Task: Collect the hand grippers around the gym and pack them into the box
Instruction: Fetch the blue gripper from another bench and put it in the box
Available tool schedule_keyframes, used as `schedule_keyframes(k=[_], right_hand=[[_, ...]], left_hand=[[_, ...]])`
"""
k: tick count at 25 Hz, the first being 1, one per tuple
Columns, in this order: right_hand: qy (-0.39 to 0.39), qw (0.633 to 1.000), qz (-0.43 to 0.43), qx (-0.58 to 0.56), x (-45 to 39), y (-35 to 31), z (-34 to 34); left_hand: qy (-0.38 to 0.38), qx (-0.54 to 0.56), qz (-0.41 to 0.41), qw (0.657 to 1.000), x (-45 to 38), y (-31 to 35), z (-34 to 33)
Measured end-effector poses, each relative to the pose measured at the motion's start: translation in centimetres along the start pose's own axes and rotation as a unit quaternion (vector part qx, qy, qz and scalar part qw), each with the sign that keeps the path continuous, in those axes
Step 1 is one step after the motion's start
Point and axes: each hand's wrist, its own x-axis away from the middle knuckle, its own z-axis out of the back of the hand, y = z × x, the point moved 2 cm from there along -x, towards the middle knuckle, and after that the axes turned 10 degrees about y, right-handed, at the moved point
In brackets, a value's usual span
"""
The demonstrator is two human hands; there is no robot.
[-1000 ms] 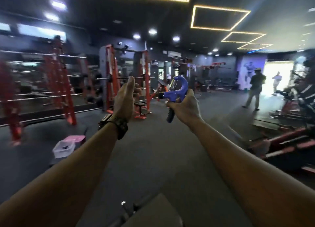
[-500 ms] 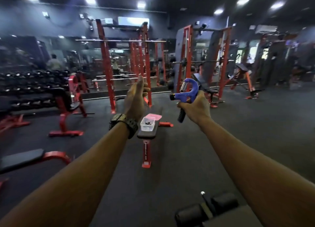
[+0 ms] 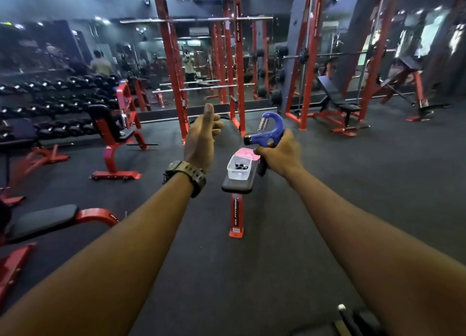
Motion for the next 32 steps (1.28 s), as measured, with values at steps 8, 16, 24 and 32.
schedule_keyframes(k=[8, 16, 24, 32], right_hand=[[-0.001, 0.999, -0.035, 0.033, -13.1, 6.2, -11.3], [0.008, 0.994, -0.088, 0.071, -26.2, 12.8, -26.1], [-0.012, 0.990, -0.100, 0.102, -41.4, 21.7, -37.8], [-0.075, 0.974, -0.169, 0.131, -55.6, 33.1, -49.8]], left_hand=[[0.000, 0.006, 0.025, 1.000, -13.8, -11.6, -5.0], [-0.050, 0.000, 0.065, 0.997, -31.4, -25.2, -9.8], [-0.066, 0.002, 0.098, 0.993, -46.9, -37.7, -19.3], [-0.043, 0.008, 0.194, 0.980, -59.9, -51.6, -28.7]])
